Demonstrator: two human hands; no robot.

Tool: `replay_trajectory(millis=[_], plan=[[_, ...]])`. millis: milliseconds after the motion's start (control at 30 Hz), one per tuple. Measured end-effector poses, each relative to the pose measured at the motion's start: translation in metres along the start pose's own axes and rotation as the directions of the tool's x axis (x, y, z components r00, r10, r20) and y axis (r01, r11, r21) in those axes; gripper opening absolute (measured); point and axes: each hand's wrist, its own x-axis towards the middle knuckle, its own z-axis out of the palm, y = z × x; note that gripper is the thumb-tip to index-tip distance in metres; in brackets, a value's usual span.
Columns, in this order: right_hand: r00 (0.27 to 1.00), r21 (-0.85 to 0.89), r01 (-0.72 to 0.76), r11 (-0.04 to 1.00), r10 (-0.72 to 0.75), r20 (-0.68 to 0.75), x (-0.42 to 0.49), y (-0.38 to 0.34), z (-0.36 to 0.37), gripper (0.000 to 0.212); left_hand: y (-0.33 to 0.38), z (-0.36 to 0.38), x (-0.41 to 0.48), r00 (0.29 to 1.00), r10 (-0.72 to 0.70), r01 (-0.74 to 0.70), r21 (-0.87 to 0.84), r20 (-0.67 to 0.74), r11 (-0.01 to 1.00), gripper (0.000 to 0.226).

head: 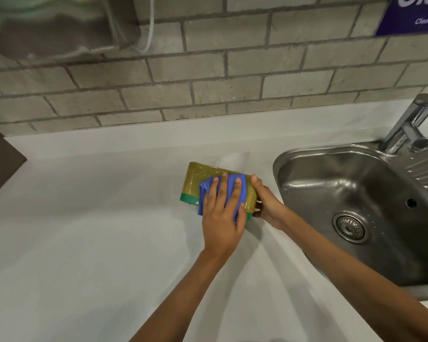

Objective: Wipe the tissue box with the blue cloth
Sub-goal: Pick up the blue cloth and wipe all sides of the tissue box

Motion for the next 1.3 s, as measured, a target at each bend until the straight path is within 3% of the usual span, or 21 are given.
replay_trajectory(millis=[133, 367, 467, 533, 667, 800, 933, 1033, 1100, 1200, 1300], plan=[[1.0, -0.029, -0.019, 0.999, 0.019, -0.009, -0.001, -0.002, 0.0, 0.096, -0.007, 0.004, -0.013, 0.979, 0.202, -0.201, 0.022, -0.021, 0.979, 0.048], [0.999, -0.027, -0.027, 0.999, 0.026, -0.04, 0.005, -0.001, -0.003, 0.068, -0.028, -0.006, -0.026, 0.932, 0.361, -0.361, 0.01, -0.04, 0.932, 0.038], [0.999, -0.02, -0.006, 1.0, 0.005, -0.032, 0.007, -0.001, -0.003, 0.052, -0.031, -0.015, -0.022, 0.986, 0.113, -0.134, -0.175, -0.123, 0.975, 0.038], [1.0, -0.012, -0.001, 1.0, 0.001, -0.025, 0.008, -0.001, -0.002, 0.045, -0.02, -0.015, -0.009, 0.996, 0.007, -0.03, -0.254, -0.089, 0.967, 0.041], [0.999, -0.008, -0.009, 1.0, 0.008, -0.045, 0.01, 0.004, -0.004, 0.039, -0.002, -0.005, 0.005, 0.998, 0.003, -0.001, -0.041, 0.062, 0.999, 0.05], [0.996, 0.009, 0.006, 1.0, -0.005, -0.086, 0.014, 0.007, -0.005, 0.033, -0.032, -0.009, 0.016, 0.973, -0.229, 0.23, -0.027, 0.044, 0.973, 0.053], [0.993, -0.014, 0.034, 0.999, -0.036, -0.113, 0.015, 0.002, 0.002, 0.051, -0.046, -0.015, 0.022, 0.914, -0.405, 0.404, -0.184, 0.032, 0.896, 0.053], [0.989, -0.038, 0.072, 0.997, -0.076, -0.129, 0.014, -0.003, 0.006, 0.043, -0.053, -0.02, 0.021, 0.889, -0.459, 0.449, -0.188, -0.009, 0.874, 0.052], [0.985, -0.037, 0.104, 0.994, -0.108, -0.137, 0.014, -0.004, 0.008, 0.057, -0.058, -0.027, 0.021, 0.864, -0.504, 0.495, -0.195, 0.006, 0.847, 0.052], [0.972, -0.094, 0.165, 0.982, -0.178, -0.154, 0.012, -0.003, 0.009, 0.089, -0.062, -0.038, 0.018, 0.759, -0.643, 0.641, -0.297, 0.105, 0.708, 0.04], [0.959, -0.138, 0.229, 0.964, -0.247, -0.135, 0.007, 0.001, 0.013, 0.101, -0.056, -0.044, 0.008, 0.601, -0.756, 0.748, -0.515, 0.259, 0.419, 0.024]])
